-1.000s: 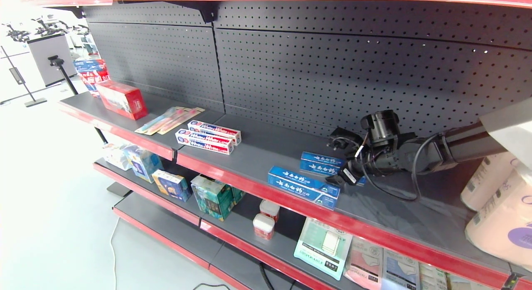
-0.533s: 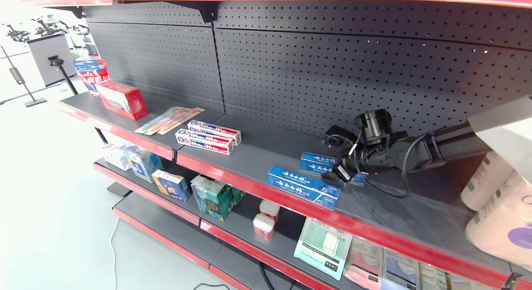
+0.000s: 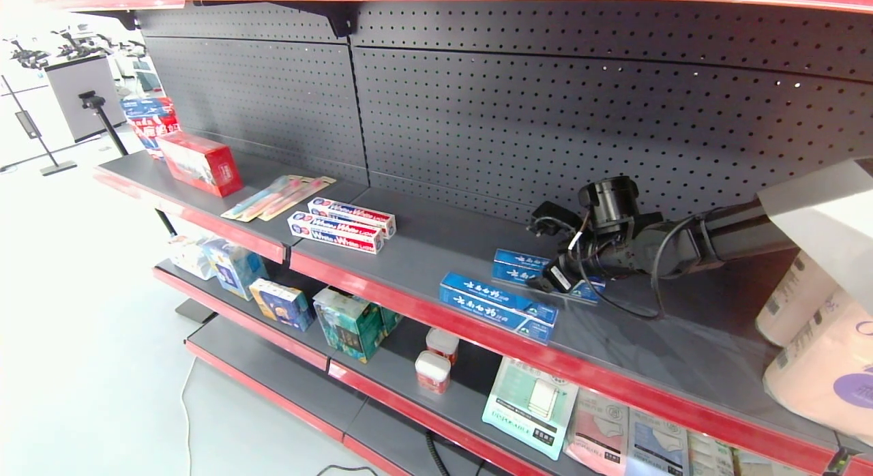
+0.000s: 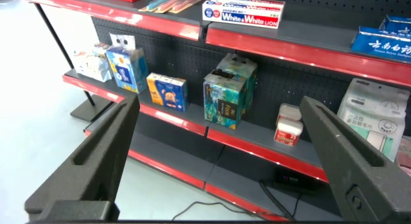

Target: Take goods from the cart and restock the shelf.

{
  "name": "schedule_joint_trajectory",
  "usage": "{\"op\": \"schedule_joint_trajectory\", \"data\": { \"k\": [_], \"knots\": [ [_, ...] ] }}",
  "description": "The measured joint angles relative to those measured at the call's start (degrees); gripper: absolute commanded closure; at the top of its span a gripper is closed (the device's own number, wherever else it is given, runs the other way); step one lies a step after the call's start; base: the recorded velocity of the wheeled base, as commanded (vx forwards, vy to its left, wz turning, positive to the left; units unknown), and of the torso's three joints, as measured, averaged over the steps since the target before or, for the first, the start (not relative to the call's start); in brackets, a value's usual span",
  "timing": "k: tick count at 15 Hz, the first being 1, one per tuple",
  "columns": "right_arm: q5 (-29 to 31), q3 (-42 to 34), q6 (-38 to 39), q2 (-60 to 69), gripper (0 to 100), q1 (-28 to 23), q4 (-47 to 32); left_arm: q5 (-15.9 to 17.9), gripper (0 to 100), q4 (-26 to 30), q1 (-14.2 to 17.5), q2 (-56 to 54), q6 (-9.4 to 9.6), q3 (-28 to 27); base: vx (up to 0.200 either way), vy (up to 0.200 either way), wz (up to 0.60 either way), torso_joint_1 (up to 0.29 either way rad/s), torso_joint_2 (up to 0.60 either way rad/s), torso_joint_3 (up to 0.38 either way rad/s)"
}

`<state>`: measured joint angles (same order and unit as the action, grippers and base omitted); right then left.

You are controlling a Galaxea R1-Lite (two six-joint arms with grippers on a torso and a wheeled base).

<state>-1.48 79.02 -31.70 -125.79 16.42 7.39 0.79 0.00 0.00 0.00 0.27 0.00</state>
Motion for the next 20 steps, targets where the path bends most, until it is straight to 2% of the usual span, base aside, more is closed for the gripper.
{"op": "schedule_joint_trajectory", "data": {
  "k": [14,20],
  "knots": [
    [0.72,0.85,0.52,0.27,0,-0.06,-0.24,0.0,0,0.0,0.0,0.0,0.0,0.0,0.0,0.0,0.0,0.0,0.0,0.0],
    [-0.24,-7.02,1.27,7.22,0,-1.33,0.63,0.0,0,0.0,0.0,-0.02,-0.02,0.0,0.0,0.0,0.0,0.0,0.0,0.0]
  ]
}}
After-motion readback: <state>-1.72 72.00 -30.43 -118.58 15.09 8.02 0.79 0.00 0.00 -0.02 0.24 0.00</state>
